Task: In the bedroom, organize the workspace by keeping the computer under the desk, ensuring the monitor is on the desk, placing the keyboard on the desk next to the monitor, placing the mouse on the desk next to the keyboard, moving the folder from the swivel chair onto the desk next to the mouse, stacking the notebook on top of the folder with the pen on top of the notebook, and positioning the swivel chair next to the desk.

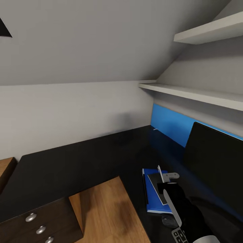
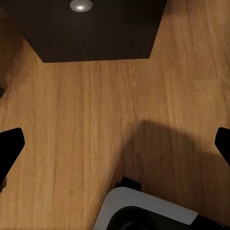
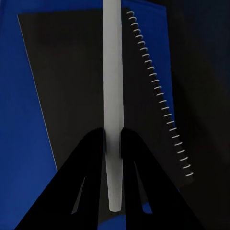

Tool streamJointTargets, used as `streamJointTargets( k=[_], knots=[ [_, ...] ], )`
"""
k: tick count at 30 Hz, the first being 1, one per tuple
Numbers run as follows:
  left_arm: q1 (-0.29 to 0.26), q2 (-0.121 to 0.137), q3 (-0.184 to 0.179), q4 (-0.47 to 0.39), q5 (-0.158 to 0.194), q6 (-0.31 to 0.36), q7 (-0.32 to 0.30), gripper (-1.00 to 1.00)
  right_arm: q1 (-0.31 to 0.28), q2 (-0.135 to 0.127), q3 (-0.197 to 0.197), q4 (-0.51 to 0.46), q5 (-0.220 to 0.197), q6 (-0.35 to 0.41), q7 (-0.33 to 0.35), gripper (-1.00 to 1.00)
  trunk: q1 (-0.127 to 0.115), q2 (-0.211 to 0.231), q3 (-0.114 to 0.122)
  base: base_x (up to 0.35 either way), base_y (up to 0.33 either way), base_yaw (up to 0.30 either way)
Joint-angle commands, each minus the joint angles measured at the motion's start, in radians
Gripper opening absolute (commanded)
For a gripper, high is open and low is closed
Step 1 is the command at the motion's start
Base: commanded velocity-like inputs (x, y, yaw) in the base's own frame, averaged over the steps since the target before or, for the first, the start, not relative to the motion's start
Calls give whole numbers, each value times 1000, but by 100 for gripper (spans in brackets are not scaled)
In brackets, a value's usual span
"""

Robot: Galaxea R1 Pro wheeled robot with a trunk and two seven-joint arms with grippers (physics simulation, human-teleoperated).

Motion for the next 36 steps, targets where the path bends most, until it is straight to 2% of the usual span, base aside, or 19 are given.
streamJointTargets(
  k=[1, 36],
  knots=[
    [-1, 0, -1, 1, 10, -3, -7, 100, -1, -1, 3, 1, -13, 1, -6, -100, 0, -1, -1, 0, 0, 0],
    [-1, 0, -1, 1, 10, -3, -8, 100, -1, -1, 3, 22, -11, -3, -6, -100, 0, -1, -1, 0, 0, 0]
  ],
)
